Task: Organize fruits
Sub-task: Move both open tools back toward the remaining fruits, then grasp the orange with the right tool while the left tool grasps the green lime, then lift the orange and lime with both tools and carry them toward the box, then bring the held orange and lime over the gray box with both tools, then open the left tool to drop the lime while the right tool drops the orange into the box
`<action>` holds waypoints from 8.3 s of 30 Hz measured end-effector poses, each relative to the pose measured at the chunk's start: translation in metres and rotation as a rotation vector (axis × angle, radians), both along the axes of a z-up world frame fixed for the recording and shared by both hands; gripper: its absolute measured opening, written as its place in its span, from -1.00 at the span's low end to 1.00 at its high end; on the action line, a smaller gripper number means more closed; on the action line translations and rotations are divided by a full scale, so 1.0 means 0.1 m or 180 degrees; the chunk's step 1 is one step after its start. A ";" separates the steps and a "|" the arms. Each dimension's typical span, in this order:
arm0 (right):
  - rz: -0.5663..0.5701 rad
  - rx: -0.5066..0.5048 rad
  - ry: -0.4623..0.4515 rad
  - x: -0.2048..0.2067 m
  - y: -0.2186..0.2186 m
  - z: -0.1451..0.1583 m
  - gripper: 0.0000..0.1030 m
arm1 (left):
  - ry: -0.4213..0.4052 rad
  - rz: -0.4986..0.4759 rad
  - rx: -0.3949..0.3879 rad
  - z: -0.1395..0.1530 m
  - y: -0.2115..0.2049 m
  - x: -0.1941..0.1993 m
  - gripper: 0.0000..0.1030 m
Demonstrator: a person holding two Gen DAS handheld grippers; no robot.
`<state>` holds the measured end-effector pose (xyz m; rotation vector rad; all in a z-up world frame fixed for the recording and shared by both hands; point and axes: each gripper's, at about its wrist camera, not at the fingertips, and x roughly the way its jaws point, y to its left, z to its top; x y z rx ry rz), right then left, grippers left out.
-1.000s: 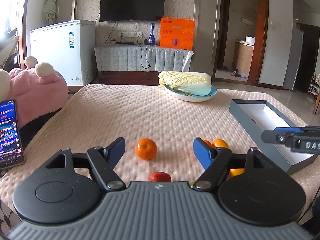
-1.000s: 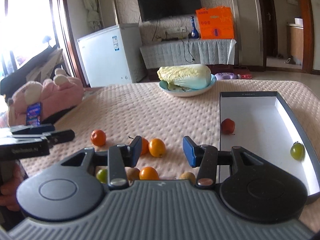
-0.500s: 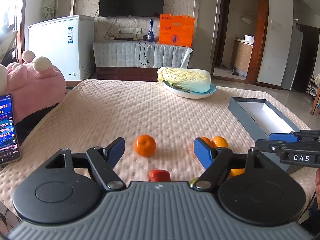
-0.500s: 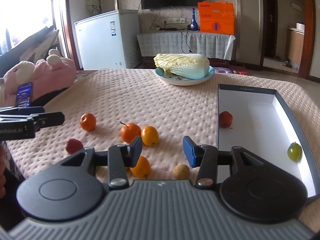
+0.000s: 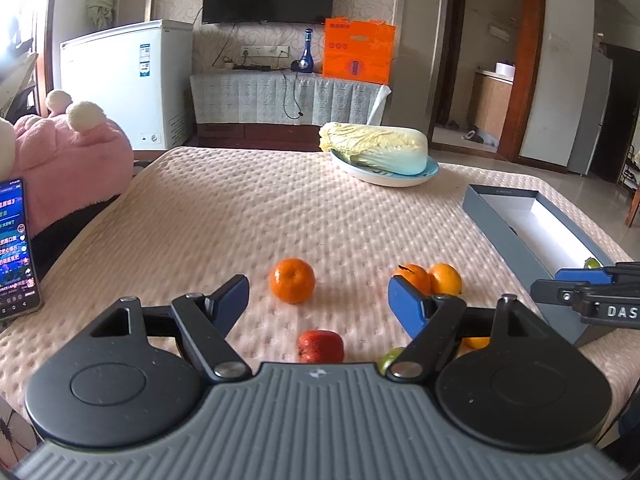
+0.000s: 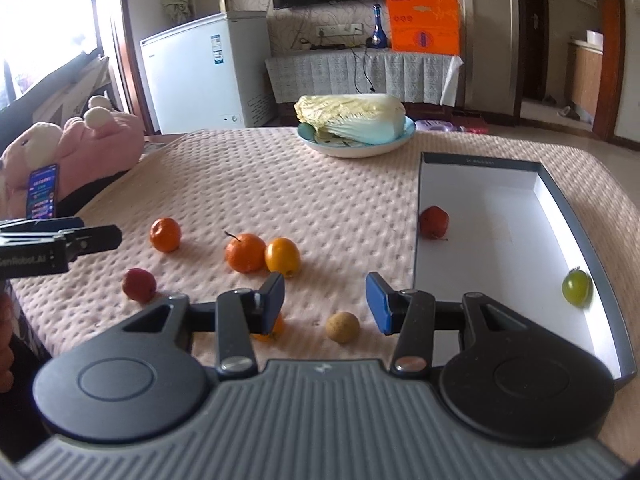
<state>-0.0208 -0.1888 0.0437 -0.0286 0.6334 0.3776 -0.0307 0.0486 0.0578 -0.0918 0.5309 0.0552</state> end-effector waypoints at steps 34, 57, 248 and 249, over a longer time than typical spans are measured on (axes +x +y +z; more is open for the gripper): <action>0.0586 -0.0620 0.0301 0.15 0.66 -0.37 -0.36 | 0.0239 -0.0458 0.0083 -0.18 -0.14 0.01 0.56; 0.0655 -0.0272 0.0326 -0.01 0.31 -0.15 -0.35 | 0.0604 -0.0726 0.0263 -0.62 -0.52 0.34 -0.17; -0.1073 0.0229 0.0403 0.42 -1.01 -0.14 -0.34 | -0.0316 -0.1430 -0.0237 0.16 -1.90 1.07 0.16; -0.1091 0.0208 0.0418 0.43 -1.00 -0.15 -0.34 | -0.0332 -0.1421 -0.0227 0.18 -1.87 1.02 0.17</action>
